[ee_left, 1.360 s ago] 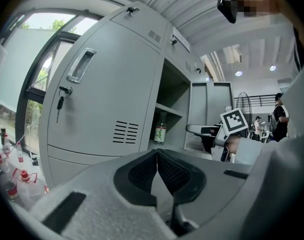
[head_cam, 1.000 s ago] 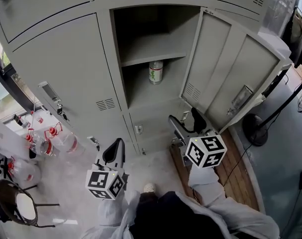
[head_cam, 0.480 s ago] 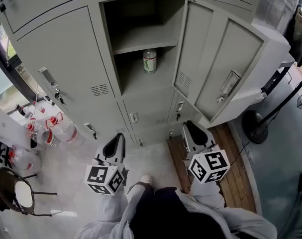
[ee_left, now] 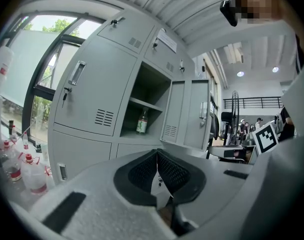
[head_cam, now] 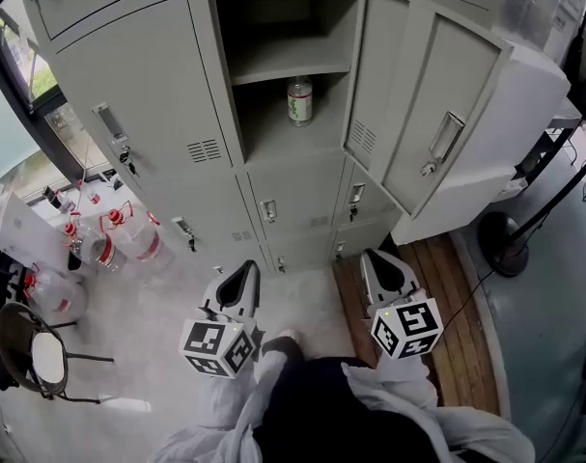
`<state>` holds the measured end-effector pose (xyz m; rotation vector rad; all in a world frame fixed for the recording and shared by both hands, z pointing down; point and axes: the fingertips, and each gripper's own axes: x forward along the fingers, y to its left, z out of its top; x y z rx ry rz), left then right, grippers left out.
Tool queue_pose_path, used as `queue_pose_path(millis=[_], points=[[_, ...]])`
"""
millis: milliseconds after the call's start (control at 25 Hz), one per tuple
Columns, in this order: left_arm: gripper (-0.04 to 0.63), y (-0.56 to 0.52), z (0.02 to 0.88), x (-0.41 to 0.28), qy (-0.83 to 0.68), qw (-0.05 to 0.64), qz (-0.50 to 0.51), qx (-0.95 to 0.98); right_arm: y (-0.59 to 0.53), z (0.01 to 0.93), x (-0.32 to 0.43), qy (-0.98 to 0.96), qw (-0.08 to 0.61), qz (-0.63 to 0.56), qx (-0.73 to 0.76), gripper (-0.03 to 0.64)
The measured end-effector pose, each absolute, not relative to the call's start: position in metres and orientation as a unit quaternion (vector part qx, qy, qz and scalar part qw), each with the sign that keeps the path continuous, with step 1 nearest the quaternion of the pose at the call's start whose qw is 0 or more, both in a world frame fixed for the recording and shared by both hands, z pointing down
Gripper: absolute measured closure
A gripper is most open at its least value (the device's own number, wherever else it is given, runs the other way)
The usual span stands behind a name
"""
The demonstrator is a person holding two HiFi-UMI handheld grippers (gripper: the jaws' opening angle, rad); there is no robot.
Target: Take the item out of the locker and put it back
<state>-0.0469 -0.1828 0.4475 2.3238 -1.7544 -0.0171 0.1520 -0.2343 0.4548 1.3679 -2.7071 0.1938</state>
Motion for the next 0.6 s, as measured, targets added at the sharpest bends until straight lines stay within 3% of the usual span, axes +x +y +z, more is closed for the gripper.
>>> queue_pose_path(millis=[600], points=[[0.586,-0.172,0.455,-0.028,-0.586,0.113,0.004,0.802,-0.224,0.454,0.154,-0.897,0.054,0.068,0.434,0.618]])
